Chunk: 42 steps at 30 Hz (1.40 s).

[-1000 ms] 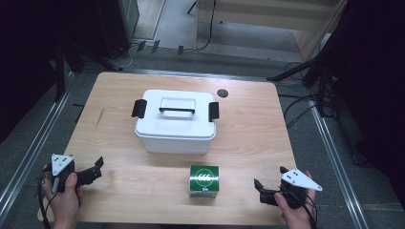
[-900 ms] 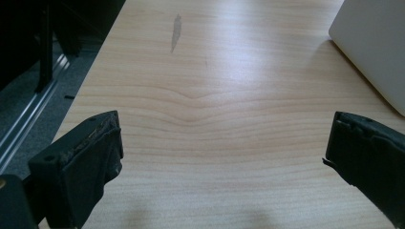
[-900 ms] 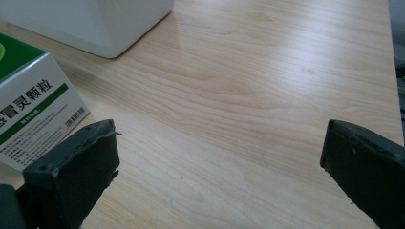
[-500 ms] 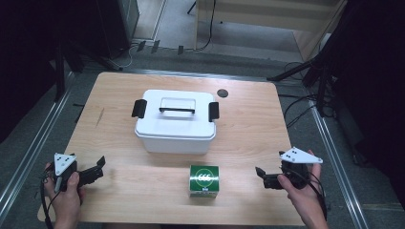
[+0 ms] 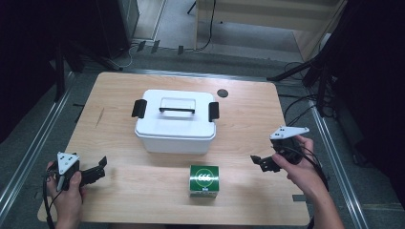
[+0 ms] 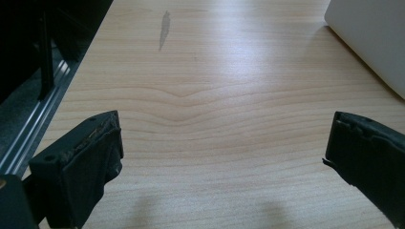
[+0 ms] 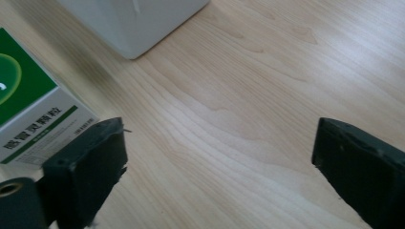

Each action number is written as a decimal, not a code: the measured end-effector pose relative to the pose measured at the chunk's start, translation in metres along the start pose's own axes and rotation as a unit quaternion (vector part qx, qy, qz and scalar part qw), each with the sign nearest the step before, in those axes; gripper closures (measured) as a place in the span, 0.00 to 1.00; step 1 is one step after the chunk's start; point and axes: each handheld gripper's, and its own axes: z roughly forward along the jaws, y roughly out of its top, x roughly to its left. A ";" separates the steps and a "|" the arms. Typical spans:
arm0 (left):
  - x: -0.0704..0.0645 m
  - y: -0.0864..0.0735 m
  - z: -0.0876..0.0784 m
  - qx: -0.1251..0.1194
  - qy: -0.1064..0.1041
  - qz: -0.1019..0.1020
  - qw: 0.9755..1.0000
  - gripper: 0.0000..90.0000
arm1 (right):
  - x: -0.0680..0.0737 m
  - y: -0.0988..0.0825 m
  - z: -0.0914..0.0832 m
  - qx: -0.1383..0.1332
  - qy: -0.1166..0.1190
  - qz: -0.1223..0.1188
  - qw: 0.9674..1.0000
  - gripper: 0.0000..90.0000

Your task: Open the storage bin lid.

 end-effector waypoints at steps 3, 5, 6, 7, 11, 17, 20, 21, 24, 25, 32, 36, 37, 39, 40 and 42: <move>0.000 0.000 -0.001 -0.004 -0.005 0.000 1.000 0.00 | -0.005 0.009 0.003 0.014 -0.010 -0.022 1.000 0.10; 0.000 0.000 -0.001 -0.005 -0.005 0.001 1.000 0.00 | -0.006 0.012 0.003 0.019 -0.007 -0.025 0.999 0.10; 0.000 0.000 -0.001 -0.004 -0.006 0.003 1.000 0.00 | -0.009 0.017 0.003 0.028 0.004 -0.031 0.999 0.10; 0.000 0.000 -0.001 -0.004 -0.006 0.003 1.000 0.00 | -0.010 0.019 0.004 0.031 0.008 -0.036 0.999 0.10; 0.000 0.000 0.000 -0.003 -0.005 0.003 1.000 0.00 | -0.014 0.027 0.005 0.047 0.020 -0.050 0.997 0.10; 0.000 0.000 0.000 -0.001 -0.006 0.001 1.000 0.00 | -0.012 0.048 0.013 0.082 0.050 -0.088 0.992 0.10; 0.000 0.000 0.000 0.001 -0.007 0.000 1.000 0.00 | -0.007 0.058 0.016 0.092 0.037 -0.134 0.986 0.14; 0.001 0.000 0.000 0.002 -0.007 -0.001 1.000 0.00 | -0.006 0.062 0.017 0.092 0.033 -0.147 0.984 0.14; 0.001 0.000 0.000 0.002 -0.009 -0.002 1.000 0.00 | -0.006 0.074 0.017 0.079 0.041 -0.160 0.983 0.18; 0.001 0.000 0.000 0.002 -0.009 -0.001 1.000 0.00 | -0.007 0.079 0.017 0.079 0.037 -0.169 0.982 0.20; 0.001 0.000 0.000 0.000 -0.015 -0.001 1.000 0.00 | -0.003 0.108 0.020 0.100 0.050 -0.199 0.974 0.24; 0.001 0.000 0.000 -0.001 -0.018 0.001 1.000 0.00 | 0.007 0.121 0.024 0.102 0.052 -0.232 0.966 0.30; 0.001 0.000 0.000 -0.002 -0.018 0.002 1.000 0.00 | 0.013 0.129 0.027 0.095 0.063 -0.256 0.960 0.38; 0.001 0.000 0.000 -0.002 -0.019 0.001 1.000 0.00 | 0.018 0.137 0.032 0.092 0.086 -0.276 0.953 0.41; 0.001 0.000 0.000 -0.003 -0.019 0.001 1.000 0.00 | 0.021 0.141 0.035 0.092 0.093 -0.283 0.950 0.42; 0.001 0.000 0.000 -0.003 -0.019 0.000 1.000 0.00 | 0.025 0.149 0.041 0.095 0.102 -0.299 0.944 0.47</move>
